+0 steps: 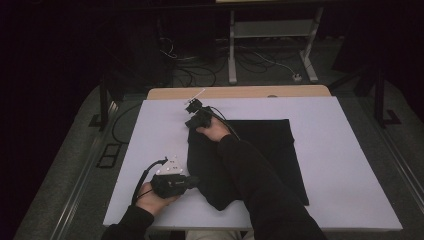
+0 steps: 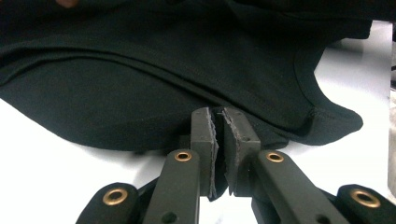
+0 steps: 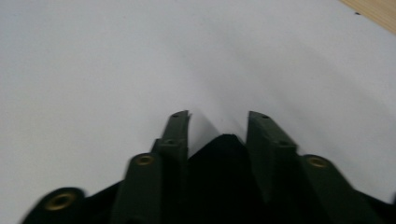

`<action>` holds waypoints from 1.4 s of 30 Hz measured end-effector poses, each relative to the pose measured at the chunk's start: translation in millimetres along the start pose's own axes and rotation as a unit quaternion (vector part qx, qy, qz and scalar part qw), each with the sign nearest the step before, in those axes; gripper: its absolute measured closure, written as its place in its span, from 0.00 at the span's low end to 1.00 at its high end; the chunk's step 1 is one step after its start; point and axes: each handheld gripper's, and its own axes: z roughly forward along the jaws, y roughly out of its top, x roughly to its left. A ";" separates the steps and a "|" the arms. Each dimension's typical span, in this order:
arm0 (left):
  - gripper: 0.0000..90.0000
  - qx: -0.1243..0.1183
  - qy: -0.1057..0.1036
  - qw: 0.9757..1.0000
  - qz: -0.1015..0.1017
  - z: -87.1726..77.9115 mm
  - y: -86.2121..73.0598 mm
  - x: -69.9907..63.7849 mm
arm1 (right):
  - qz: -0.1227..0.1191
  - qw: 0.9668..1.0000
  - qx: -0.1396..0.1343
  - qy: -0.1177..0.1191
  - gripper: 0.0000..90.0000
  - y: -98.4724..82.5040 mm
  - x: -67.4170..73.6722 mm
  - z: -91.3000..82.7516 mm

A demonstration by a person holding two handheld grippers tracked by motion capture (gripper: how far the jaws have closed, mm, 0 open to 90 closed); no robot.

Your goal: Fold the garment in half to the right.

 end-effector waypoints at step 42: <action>0.98 -0.034 -0.011 0.999 -0.004 2.9 23.0 -7.7 | 0.026 0.998 -0.050 0.019 0.93 -34.5 -46.8 -109.4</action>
